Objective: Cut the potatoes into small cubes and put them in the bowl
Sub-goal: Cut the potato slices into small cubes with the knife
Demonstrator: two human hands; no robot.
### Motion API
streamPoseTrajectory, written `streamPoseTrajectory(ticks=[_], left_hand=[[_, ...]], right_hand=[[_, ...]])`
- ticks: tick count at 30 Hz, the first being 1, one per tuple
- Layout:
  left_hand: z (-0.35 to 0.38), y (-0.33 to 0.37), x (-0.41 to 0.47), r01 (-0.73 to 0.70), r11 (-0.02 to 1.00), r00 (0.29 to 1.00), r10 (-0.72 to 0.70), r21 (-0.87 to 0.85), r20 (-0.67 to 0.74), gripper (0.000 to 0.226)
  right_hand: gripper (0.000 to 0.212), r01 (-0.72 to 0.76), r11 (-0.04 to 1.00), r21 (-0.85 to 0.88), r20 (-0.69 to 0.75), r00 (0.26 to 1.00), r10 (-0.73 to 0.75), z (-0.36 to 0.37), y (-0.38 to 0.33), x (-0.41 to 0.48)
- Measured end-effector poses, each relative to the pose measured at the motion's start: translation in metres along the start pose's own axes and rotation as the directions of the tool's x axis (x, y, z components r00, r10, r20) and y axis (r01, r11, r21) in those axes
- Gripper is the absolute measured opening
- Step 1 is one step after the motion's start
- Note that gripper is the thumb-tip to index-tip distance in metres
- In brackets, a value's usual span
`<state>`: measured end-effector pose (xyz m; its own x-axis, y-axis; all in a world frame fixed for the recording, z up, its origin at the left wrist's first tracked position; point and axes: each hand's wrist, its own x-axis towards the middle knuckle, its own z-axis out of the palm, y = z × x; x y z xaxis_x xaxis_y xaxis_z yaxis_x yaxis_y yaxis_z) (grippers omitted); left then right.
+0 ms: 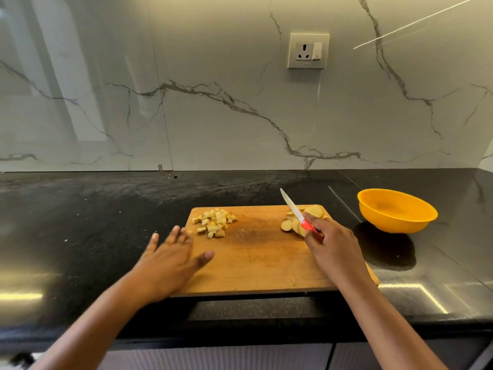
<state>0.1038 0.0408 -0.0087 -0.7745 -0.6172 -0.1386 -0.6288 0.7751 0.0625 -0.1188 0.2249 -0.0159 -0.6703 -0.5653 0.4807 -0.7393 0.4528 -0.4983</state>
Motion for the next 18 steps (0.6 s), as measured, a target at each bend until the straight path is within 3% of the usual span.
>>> streamPoseTrajectory(ticks=[5,8,11,14,18], left_hand=[[-0.009,0.022,0.022,0.024,0.999,0.996,-0.027,0.03,0.086,0.106],[-0.011,0.019,0.025,-0.009,1.0,0.995,0.008,0.015,0.101,0.108],[-0.002,0.007,0.012,-0.178,0.983,0.983,0.179,-0.038,0.036,0.104],[0.001,-0.002,0.007,-0.401,0.915,0.914,0.403,-0.048,0.04,0.096],[-0.008,-0.004,0.028,-0.452,0.889,0.885,0.458,-0.079,0.088,0.097]], right_hand=[[0.044,-0.019,1.0,0.011,-0.003,1.0,0.019,-0.002,0.0,-0.002],[0.045,-0.015,1.0,0.0,-0.001,1.0,0.015,-0.002,-0.001,-0.003],[0.045,-0.01,1.0,0.012,-0.001,1.0,0.01,-0.002,-0.001,-0.004],[0.045,0.0,1.0,0.015,0.007,1.0,0.0,0.0,-0.001,-0.003],[0.044,-0.015,1.0,0.018,0.003,1.0,0.015,-0.001,-0.001,-0.003]])
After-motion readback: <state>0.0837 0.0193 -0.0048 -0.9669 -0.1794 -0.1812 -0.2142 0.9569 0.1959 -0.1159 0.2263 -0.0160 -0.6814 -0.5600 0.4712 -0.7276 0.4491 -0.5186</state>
